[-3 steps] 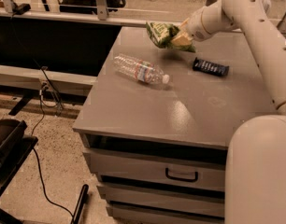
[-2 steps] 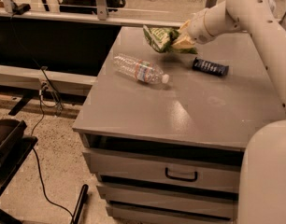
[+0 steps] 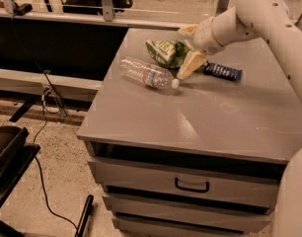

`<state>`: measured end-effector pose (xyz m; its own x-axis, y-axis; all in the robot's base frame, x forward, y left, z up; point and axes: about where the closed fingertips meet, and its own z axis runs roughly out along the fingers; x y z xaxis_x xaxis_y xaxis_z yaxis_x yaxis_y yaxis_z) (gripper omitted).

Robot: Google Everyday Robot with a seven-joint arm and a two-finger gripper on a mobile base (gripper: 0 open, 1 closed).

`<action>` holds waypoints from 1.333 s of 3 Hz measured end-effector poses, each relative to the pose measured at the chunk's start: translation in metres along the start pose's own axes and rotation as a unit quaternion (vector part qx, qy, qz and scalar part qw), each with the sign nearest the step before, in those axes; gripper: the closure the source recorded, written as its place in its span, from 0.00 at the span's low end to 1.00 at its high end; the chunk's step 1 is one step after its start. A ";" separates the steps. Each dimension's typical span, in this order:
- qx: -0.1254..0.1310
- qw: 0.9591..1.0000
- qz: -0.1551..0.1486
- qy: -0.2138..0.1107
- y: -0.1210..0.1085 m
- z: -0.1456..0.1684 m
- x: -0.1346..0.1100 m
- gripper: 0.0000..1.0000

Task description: Move green jalapeno chip bag near water bottle

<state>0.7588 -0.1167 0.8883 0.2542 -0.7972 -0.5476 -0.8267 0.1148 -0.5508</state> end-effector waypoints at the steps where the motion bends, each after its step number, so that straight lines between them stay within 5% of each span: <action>1: 0.002 1.000 0.001 0.025 0.003 -0.013 0.009 0.00; 2: 0.022 0.998 0.006 0.054 -0.004 -0.046 0.028 0.00; 4: 0.026 0.998 -0.008 0.048 -0.006 -0.114 0.056 0.00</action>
Offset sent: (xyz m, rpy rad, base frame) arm -0.0249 -0.1079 0.0422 -0.1176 -0.0542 -0.1833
